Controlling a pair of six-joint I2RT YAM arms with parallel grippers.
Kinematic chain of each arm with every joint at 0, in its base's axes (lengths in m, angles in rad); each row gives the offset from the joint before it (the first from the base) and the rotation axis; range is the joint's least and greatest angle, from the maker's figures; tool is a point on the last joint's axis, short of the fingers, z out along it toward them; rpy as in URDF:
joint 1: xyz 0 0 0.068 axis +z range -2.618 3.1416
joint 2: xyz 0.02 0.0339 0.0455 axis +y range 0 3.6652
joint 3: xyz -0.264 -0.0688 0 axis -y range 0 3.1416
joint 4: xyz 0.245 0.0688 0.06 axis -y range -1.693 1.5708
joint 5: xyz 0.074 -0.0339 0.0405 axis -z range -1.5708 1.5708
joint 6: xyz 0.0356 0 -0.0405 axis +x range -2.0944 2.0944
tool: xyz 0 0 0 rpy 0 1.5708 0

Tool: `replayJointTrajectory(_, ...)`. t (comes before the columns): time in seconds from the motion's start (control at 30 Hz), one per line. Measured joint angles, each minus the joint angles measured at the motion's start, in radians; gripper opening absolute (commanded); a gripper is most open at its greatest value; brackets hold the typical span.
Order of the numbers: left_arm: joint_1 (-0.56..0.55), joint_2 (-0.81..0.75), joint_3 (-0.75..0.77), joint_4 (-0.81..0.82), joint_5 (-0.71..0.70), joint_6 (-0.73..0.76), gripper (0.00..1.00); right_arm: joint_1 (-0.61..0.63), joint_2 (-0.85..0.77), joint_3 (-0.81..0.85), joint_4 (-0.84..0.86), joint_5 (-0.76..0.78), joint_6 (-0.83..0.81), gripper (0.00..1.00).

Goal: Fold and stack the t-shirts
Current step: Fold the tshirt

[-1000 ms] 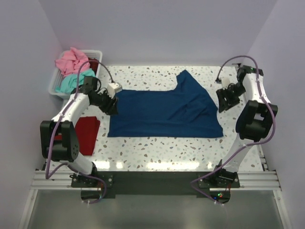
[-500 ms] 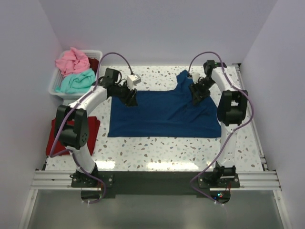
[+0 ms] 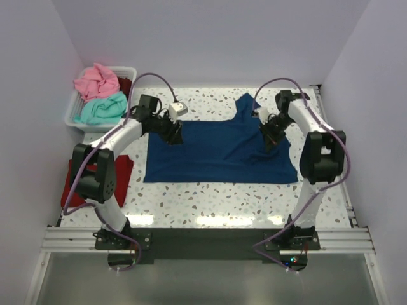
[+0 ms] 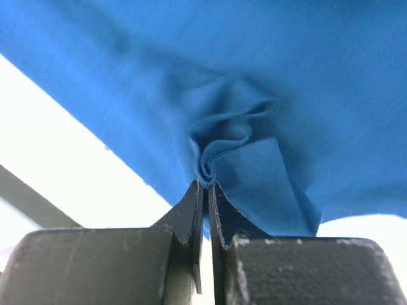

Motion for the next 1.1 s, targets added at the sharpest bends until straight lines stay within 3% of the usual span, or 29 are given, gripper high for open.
replayJointTrajectory(0.07, -0.006, -0.012, -0.010, 0.005, 0.001, 0.001, 0.52, 0.000, -0.146, -0.128, -0.004, 0.001, -0.049, 0.05)
replayJointTrajectory(0.13, -0.023, -0.022, -0.017, 0.013, 0.000, 0.009, 0.52, 0.000, -0.280, -0.240, 0.013, 0.002, -0.104, 0.41)
replayJointTrajectory(0.27, -0.095, -0.027, -0.026, 0.029, -0.002, 0.060, 0.53, 0.000, -0.513, -0.468, 0.013, 0.035, -0.256, 0.48)
replayJointTrajectory(0.4, -0.198, -0.041, -0.059, 0.050, 0.003, 0.185, 0.57, -0.032, -0.557, -0.537, -0.037, 0.045, -0.361, 0.59)
replayJointTrajectory(0.63, -0.370, -0.005, -0.011, 0.071, 0.021, 0.436, 0.55, -0.252, -0.416, -0.372, -0.082, 0.008, -0.365, 0.50)
replayJointTrajectory(0.8, -0.501, 0.185, 0.201, 0.147, 0.037, 0.583, 0.51, -0.265, -0.274, -0.361, -0.058, -0.014, -0.240, 0.46)
replayJointTrajectory(1.1, -0.641, 0.423, 0.359, 0.279, 0.109, 0.768, 0.46, -0.263, -0.219, -0.360, -0.041, -0.076, -0.117, 0.44)
